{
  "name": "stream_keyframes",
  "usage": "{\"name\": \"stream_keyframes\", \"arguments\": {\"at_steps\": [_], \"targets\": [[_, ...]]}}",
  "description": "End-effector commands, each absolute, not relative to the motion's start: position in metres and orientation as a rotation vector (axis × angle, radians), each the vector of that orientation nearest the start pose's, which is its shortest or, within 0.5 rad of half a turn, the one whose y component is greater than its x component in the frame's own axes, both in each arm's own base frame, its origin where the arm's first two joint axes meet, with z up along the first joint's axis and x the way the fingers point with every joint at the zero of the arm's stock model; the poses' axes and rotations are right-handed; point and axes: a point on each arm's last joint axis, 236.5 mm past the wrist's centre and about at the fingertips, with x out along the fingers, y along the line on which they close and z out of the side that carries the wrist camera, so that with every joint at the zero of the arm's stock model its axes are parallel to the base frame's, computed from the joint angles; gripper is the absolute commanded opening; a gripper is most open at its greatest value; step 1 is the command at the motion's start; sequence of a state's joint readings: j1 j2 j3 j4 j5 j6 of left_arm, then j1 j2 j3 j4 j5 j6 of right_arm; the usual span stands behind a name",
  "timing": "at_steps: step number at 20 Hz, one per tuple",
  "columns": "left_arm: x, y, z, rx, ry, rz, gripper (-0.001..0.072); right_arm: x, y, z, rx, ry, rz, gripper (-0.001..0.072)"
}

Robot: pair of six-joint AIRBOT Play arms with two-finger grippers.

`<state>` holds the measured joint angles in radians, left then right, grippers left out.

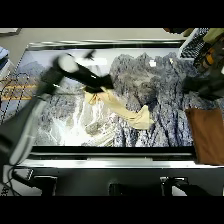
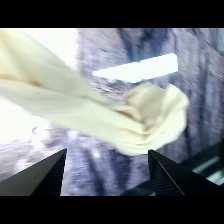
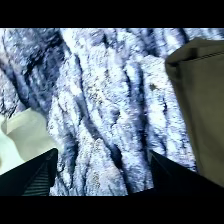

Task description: Fold the clothes and pants, and hang the long-sleeved shirts on hangers.

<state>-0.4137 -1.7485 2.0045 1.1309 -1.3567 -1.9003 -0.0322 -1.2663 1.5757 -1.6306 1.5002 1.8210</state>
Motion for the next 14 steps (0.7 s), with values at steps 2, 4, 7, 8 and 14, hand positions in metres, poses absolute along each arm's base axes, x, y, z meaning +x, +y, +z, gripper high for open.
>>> {"name": "stream_keyframes", "arguments": {"at_steps": [2, 4, 7, 8, 14], "targets": [[0.442, -0.147, 0.165, -0.269, 1.191, -0.254, 0.0590, 0.408, 0.024, 0.088, 0.572, 1.344, 0.124, 0.0654], [0.442, -0.117, 0.177, -0.301, 1.162, -0.199, 0.0590, 0.425, 0.019, 0.075, 0.788, 1.345, 0.228, 0.0664], [0.448, -0.095, 0.177, -0.329, 1.154, -0.156, 0.0590, 0.417, 0.015, 0.018, 0.855, 1.482, 0.282, 0.0670], [0.449, -0.092, 0.175, -0.332, 1.156, -0.150, 0.0590, 0.411, 0.022, 0.000, 0.865, 1.537, 0.304, 0.0671], [0.454, -0.090, 0.158, -0.331, 1.195, -0.135, 0.0590, 0.415, 0.067, -0.073, 0.852, 1.627, 0.322, 0.0671]]}}
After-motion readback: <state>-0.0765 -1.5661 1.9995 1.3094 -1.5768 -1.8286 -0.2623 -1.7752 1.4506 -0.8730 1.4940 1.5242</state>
